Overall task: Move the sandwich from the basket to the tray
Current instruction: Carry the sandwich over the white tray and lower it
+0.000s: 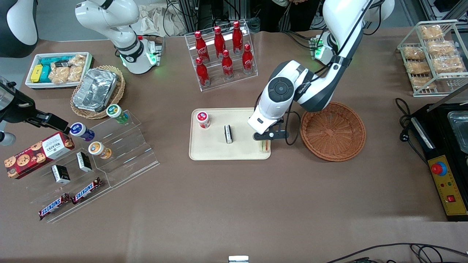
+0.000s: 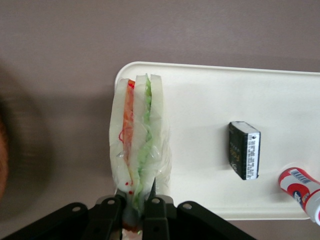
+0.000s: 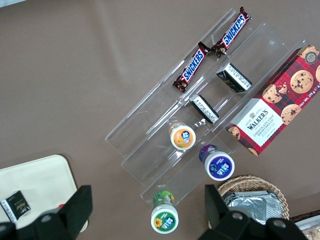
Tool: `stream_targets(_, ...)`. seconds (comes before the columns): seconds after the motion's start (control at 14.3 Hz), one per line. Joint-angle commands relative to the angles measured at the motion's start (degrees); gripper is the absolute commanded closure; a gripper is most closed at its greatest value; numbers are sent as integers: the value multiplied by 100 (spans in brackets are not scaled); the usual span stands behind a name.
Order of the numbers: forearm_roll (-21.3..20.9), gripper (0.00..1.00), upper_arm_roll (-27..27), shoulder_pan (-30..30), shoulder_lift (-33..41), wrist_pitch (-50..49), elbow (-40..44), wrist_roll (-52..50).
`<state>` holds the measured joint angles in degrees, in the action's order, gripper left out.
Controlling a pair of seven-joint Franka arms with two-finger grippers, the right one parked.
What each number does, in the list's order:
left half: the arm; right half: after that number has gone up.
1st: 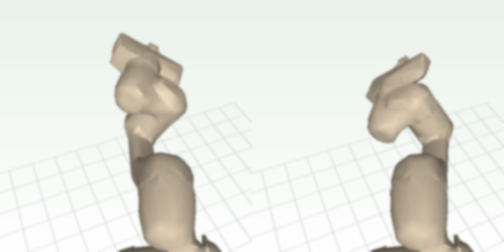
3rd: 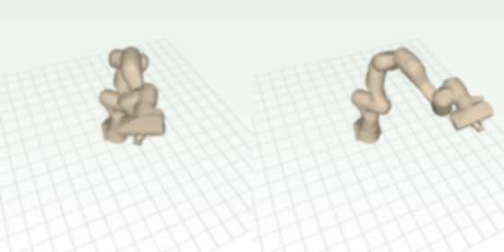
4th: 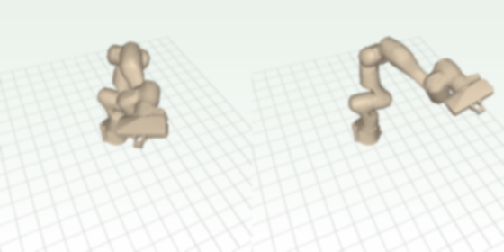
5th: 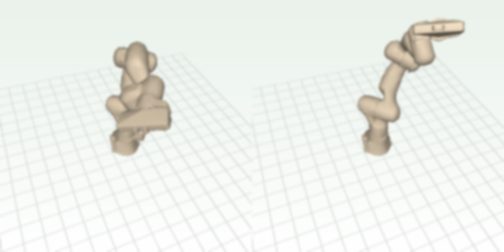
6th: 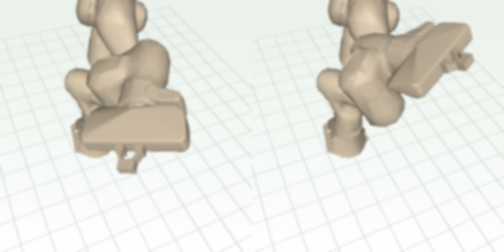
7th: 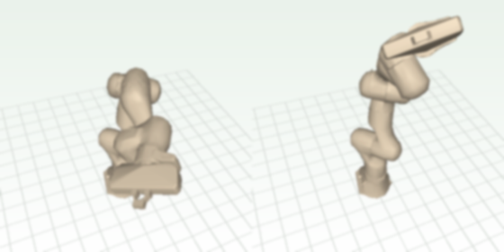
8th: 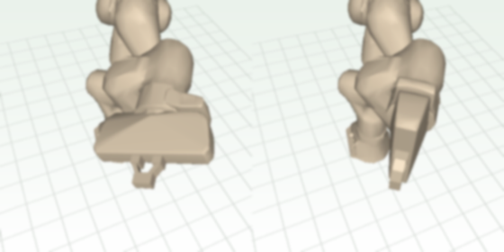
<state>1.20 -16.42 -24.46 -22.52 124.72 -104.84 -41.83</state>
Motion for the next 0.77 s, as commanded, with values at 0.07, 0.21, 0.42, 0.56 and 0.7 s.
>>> stream_targets(0.07,-32,98,51,-120,-121,596,-386,43)
stream_targets(0.21,-41,96,52,-138,-129,808,-598,52)
stream_targets(0.42,-32,61,78,-103,-164,826,-669,43)
stream_targets(0.56,-41,2,87,-94,-182,835,-660,61)
stream_targets(0.7,-41,1,87,-59,-121,800,-643,-18)
